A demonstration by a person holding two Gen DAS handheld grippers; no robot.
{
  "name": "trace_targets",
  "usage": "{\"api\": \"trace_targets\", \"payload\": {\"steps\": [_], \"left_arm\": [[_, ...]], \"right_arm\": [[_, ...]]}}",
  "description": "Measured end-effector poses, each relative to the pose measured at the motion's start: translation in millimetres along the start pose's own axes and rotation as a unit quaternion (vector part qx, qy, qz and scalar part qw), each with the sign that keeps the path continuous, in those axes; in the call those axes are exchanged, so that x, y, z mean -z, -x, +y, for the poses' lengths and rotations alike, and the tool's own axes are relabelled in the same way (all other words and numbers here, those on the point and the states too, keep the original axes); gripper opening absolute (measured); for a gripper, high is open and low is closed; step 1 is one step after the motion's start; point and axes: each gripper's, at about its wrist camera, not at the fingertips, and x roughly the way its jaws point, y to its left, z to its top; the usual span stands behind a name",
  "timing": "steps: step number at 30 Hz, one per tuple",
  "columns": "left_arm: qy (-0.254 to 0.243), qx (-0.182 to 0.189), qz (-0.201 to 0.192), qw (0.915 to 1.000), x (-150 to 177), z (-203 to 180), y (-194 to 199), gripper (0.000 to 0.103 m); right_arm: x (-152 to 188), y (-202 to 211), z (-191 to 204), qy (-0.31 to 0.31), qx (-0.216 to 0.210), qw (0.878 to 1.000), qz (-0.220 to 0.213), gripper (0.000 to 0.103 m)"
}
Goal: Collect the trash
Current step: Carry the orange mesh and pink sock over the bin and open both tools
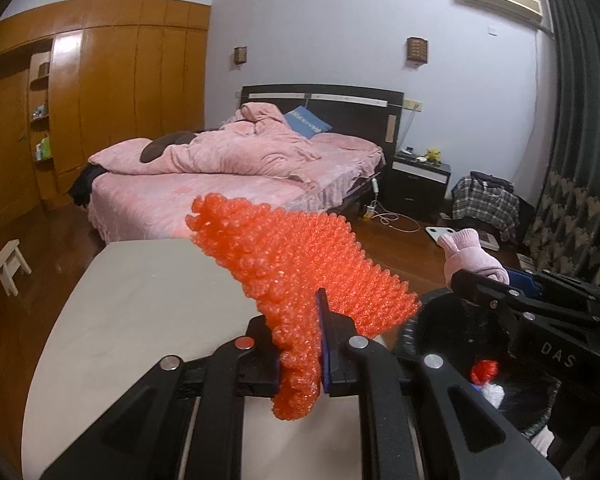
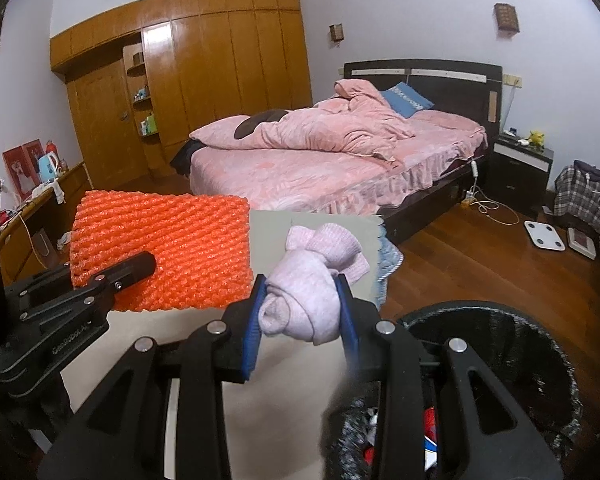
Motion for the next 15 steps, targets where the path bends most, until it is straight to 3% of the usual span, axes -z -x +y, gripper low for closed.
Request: {"api": "trace_targets", "payload": {"steps": [15], "left_arm": [[-0.036,0.054,-0.017,0.9978,-3,-55,21,0.014]], "right_arm": [[15,49,-35,-0.018,0.039,0.999,-0.024,0.033]]}}
